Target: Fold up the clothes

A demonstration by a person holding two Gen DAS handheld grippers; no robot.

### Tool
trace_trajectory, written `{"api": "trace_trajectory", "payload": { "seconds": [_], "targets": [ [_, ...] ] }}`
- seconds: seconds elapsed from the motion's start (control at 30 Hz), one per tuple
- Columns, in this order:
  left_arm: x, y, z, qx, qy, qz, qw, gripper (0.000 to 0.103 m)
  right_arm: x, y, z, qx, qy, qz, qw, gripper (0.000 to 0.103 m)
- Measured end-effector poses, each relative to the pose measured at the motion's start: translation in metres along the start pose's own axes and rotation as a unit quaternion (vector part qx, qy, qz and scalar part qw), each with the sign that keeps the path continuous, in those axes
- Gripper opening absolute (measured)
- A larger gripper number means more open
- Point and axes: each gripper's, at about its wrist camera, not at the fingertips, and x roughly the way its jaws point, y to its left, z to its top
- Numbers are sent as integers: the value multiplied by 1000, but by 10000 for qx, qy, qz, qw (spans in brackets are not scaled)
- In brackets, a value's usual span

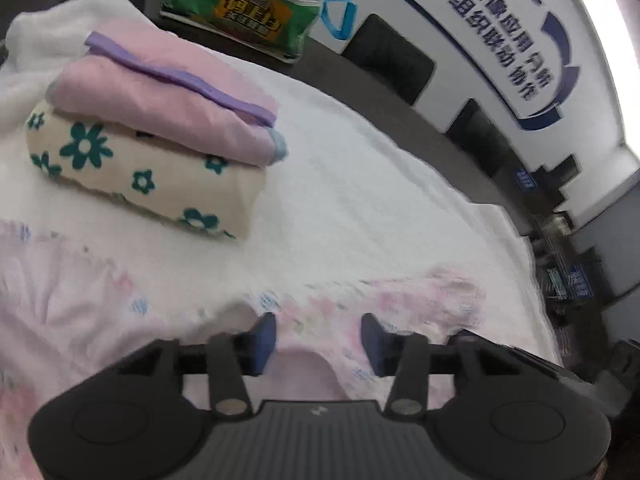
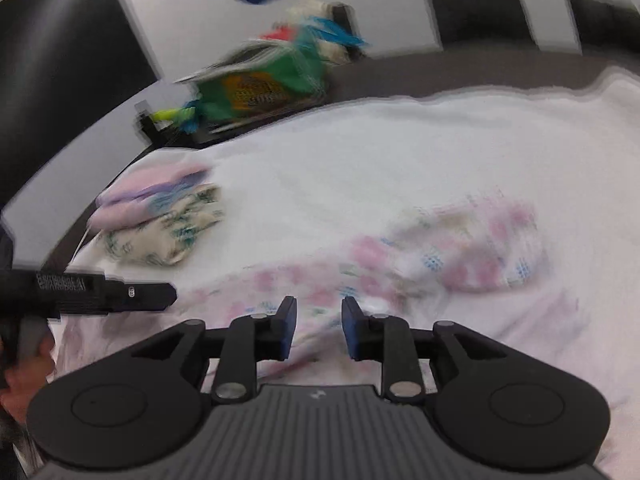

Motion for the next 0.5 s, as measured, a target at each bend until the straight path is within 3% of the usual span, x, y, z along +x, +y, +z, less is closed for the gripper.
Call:
{"api": "trace_trajectory", "payload": {
  "seconds": [0.07,0.2,0.3,0.37,0.5],
  "targets": [
    [1,-6,-2,11,136,102,9999,45,-2,7,0,-251,-43,-28,9997,41],
    [10,-2,-6,-305,153,68,9994,41,-5,22,0,-752,-130,-83,9971,43],
    [19,5,-7,-490,64,-37,9988,0,-7,33,-1,-1126,-195,-124,9934,42],
    [24,10,-7,-502,-91,-104,9986,0,-8,40,-1,-1375,-238,-151,9901,42],
    [17,17,-5,-372,-878,-282,9950,0,-8,24,-3,-1092,-349,-84,9934,42]
  ]
}}
